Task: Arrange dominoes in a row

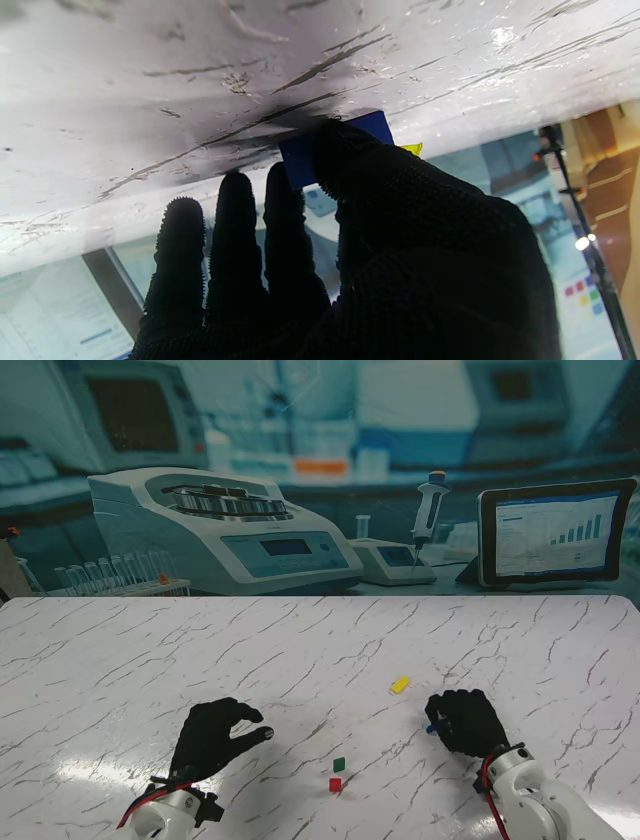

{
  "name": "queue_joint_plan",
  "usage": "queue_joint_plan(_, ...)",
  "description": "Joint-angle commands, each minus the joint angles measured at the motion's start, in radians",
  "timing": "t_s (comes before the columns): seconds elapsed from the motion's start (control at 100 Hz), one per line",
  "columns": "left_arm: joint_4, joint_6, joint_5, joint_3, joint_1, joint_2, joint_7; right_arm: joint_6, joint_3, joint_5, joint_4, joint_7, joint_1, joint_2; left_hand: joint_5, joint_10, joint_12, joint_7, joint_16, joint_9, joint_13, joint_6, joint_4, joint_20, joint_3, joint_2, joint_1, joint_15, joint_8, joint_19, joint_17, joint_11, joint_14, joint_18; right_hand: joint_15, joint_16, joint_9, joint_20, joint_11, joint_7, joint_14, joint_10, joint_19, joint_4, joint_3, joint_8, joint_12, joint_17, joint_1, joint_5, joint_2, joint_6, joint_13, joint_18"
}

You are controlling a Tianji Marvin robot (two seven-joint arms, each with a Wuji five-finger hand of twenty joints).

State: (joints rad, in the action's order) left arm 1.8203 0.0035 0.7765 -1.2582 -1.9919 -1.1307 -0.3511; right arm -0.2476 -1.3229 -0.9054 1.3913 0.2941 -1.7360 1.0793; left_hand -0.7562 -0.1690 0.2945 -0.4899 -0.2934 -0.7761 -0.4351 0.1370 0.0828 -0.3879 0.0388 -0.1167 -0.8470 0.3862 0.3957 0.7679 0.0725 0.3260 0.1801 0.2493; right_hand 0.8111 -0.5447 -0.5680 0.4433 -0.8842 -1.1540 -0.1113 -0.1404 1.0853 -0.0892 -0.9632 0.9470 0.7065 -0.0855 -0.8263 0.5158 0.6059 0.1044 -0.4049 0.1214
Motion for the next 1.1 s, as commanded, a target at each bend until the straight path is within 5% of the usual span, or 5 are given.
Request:
queue_joint_plan(0.0,0.001,-0.017,-0.006,0.003,-0.007,-0.006,0.01,-0.006,0.001,-0.005,0.009,-0.002,-0.016,0.005,-0.019,0.022,0.012,-0.01,-0.016,-0.035,-0.011,-0.028,0.017,-0.021,0.02,0.035,-0.023,0.009,0.011,0.031,-0.01,0.016,-0.019,0.012,0.006,-0.016,0.021,0.005,0.008,-0.03,-0.023,-0.011,-0.004,-0.018,-0.006,-0.012,-0.01,0.021,-0.027,0.004,-0.01,0.028,-0.004,0.096)
queue_joint_plan(0.84,0.002,-0.016,-0.007,0.001,-0.009,-0.006,0.013,-0.034,-0.037,-0.012,0.07,-0.044,-0.052,0.001,-0.017,0.025,0.012,-0.017,-0.016,-0.036,-0.012,-0.031,0.017,-0.021,0.023,0.029,-0.026,0.01,0.01,0.031,-0.009,0.017,-0.02,0.01,-0.039,-0.008,0.075,-0.001,0.077,0.109,-0.044,-0.044,-0.033,0.006,0.04,-0.062,-0.067,0.06,0.006,-0.083,-0.027,0.002,0.047,0.096)
queue_joint_plan(1.09,0.0,-0.018,-0.007,0.001,-0.008,-0.006,0.012,-0.043,-0.046,-0.01,0.084,-0.091,-0.054,-0.004,-0.015,0.027,0.013,-0.019,-0.016,-0.036,-0.012,-0.032,0.016,-0.021,0.023,0.025,-0.023,0.009,0.01,0.031,-0.009,0.018,-0.021,0.01,-0.076,0.0,0.107,-0.001,0.118,0.326,-0.042,-0.052,-0.065,0.032,0.042,-0.098,-0.107,0.082,0.031,-0.067,-0.065,-0.039,0.089,0.088)
